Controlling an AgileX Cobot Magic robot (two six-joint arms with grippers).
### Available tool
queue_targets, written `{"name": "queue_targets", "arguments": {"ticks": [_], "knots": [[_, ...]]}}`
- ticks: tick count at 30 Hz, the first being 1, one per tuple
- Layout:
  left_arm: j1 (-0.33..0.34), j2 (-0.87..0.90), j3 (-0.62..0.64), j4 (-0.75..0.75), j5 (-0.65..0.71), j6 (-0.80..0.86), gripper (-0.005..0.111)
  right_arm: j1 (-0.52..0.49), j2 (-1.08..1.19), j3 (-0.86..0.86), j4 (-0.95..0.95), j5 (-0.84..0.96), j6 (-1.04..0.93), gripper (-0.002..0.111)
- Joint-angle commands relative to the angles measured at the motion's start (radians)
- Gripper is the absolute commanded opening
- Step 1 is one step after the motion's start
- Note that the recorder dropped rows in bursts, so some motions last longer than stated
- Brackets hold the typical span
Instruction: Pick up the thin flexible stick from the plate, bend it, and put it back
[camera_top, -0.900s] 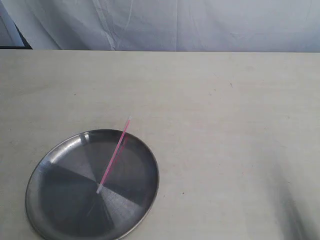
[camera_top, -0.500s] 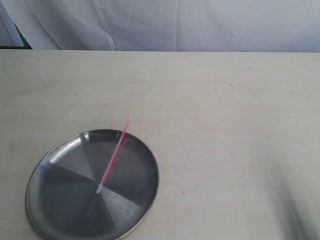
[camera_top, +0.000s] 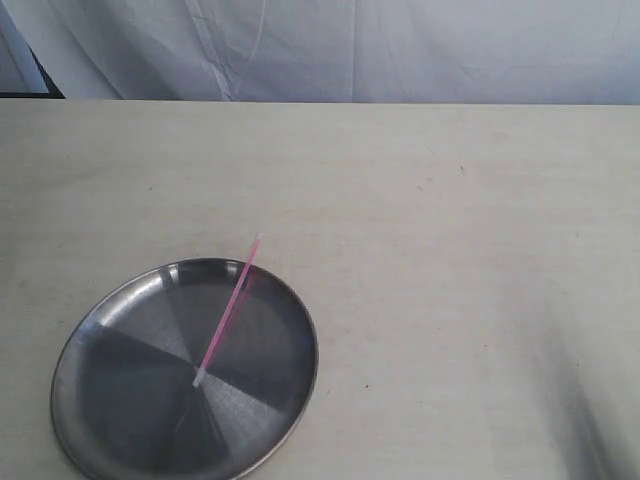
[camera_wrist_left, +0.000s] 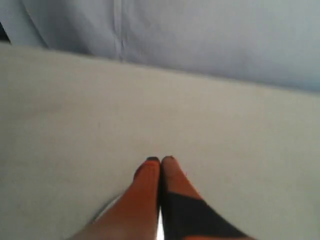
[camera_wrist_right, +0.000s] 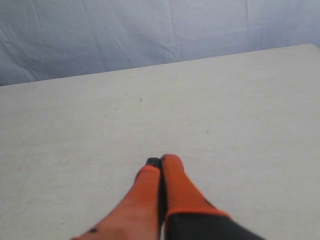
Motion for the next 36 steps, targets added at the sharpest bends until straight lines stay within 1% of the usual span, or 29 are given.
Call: {"name": "queue_targets", "arguments": {"ticks": [1, 5, 10, 13, 14, 15, 16, 18, 20, 23, 25, 27, 31, 33, 36], "knots": [[-0.003, 0.310, -0.130, -0.174, 0.166, 0.236, 0.000, -0.005, -0.006, 0.001, -0.005, -0.007, -0.007, -0.001], [-0.003, 0.516, -0.141, -0.276, 0.147, 0.321, 0.000, -0.005, -0.006, 0.001, -0.005, -0.007, -0.007, -0.001], [-0.003, 0.712, -0.141, -0.451, 0.215, 0.508, 0.011, -0.005, -0.006, 0.001, -0.005, -0.007, -0.007, -0.001], [-0.003, 0.809, -0.141, -0.581, 0.263, 0.691, 0.024, -0.005, -0.006, 0.001, -0.005, -0.007, -0.007, -0.001], [-0.003, 0.836, -0.141, -0.617, 0.283, 0.749, 0.030, -0.005, -0.006, 0.001, -0.005, -0.007, -0.007, -0.001], [-0.008, 0.858, -0.141, -0.638, 0.312, 0.796, 0.037, -0.005, -0.006, 0.001, -0.005, -0.007, -0.007, -0.001], [-0.014, 0.874, -0.141, -0.640, 0.315, 0.808, 0.042, -0.005, -0.006, 0.001, -0.005, -0.007, -0.007, -0.001], [-0.039, 0.908, -0.141, -0.629, 0.306, 0.800, 0.050, -0.005, -0.006, 0.001, -0.005, -0.007, -0.007, -0.001], [-0.073, 0.936, -0.141, -0.620, 0.283, 0.783, 0.050, -0.005, -0.006, 0.001, -0.005, -0.007, -0.007, -0.001], [-0.146, 0.975, -0.141, -0.575, 0.221, 0.729, 0.050, -0.005, -0.006, 0.001, -0.005, -0.007, -0.007, -0.001], [-0.193, 0.995, -0.141, -0.492, 0.161, 0.648, 0.050, -0.005, -0.006, 0.001, -0.005, -0.007, -0.007, -0.001], [-0.227, 1.008, -0.141, -0.380, 0.102, 0.544, 0.050, -0.005, -0.006, 0.001, -0.005, -0.007, -0.007, -0.001], [-0.269, 1.017, -0.141, -0.223, 0.030, 0.363, 0.050, -0.005, -0.006, 0.001, -0.005, -0.007, -0.007, -0.001], [-0.281, 1.017, -0.141, -0.187, 0.025, 0.317, 0.050, -0.005, -0.006, 0.001, -0.005, -0.007, -0.007, -0.001], [-0.301, 1.017, -0.141, -0.160, 0.020, 0.304, 0.049, -0.005, -0.006, 0.001, -0.005, -0.007, -0.007, -0.001]]}}
